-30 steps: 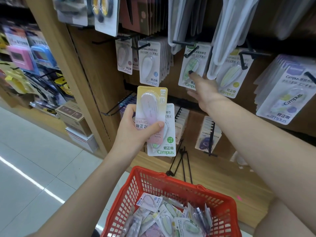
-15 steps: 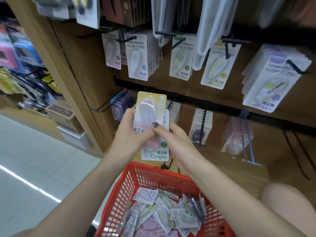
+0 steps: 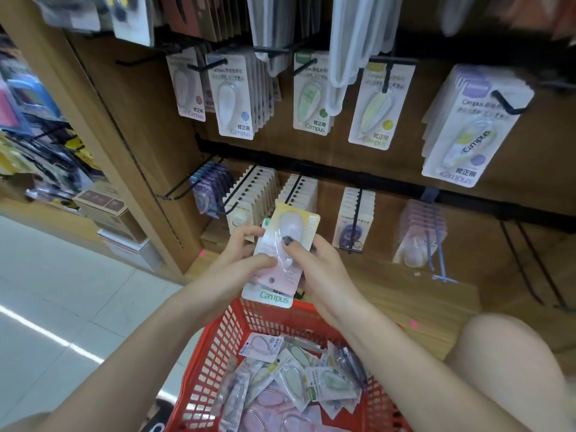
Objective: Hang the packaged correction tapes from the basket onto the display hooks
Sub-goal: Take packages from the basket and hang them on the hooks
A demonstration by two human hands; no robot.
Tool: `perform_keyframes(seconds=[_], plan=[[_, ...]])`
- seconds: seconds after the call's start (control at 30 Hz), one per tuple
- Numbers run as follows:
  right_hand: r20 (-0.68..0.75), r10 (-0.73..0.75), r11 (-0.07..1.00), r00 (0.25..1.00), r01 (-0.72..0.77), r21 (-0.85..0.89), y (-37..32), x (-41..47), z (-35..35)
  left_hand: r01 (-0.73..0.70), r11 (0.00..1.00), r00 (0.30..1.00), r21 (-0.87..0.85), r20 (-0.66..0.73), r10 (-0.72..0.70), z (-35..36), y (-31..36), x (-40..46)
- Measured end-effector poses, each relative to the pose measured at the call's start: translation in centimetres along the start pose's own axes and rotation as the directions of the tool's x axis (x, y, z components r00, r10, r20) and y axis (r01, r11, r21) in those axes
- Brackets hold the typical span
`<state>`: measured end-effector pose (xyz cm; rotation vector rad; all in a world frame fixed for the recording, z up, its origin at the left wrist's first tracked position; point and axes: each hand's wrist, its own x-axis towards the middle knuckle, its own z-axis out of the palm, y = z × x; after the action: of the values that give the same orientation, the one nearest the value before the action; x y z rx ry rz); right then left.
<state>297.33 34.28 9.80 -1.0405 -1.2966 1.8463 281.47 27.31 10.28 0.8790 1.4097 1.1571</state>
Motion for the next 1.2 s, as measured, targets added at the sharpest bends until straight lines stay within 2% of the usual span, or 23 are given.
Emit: perform_keyframes(seconds=[0.13,0.4,0.7,0.83,0.97,1.1,1.2], plan=[[-0.033,-0.003,1.000,0.999,0.003,-0.009,0.4,-0.2,-0.8,0.044,0.999,0.998,0.006,0.046,-0.045,0.1,-0.5,-0.2],[0.026,0.039,0.990,0.999,-0.043,0.133,-0.4,-0.7,-2.5,-0.057,0.991,0.998,0.125,0.033,0.054,-0.4,0.5,-0.4],[0.065,0.025,0.985,0.998,-0.036,0.167,-0.9,-1.0,-4.3,-0.120,0.975,0.991,0.185,-0.032,0.128,-0.6,0.8,-0.8],[0.009,0.012,0.987,1.000,-0.013,0.163,-1.3,-1.2,-5.1,-0.174,0.971,0.971,0.165,-0.134,0.197,-0.9,1.2,-1.0],[-0.061,-0.070,0.996,0.996,0.073,0.049,-1.9,-1.4,-6.3,-0.228,0.957,0.928,0.179,-0.259,0.269,-1.2,1.7,-1.2],[-0.076,-0.153,0.982,0.985,0.160,0.096,-3.2,-1.6,-7.3,-0.252,0.942,0.891,0.221,-0.327,0.315,-0.8,1.8,-1.3],[-0.153,-0.177,0.949,0.972,0.210,0.236,-3.8,-1.7,-6.7,-0.248,0.944,0.888,0.219,-0.337,0.312,0.2,1.7,-1.3]])
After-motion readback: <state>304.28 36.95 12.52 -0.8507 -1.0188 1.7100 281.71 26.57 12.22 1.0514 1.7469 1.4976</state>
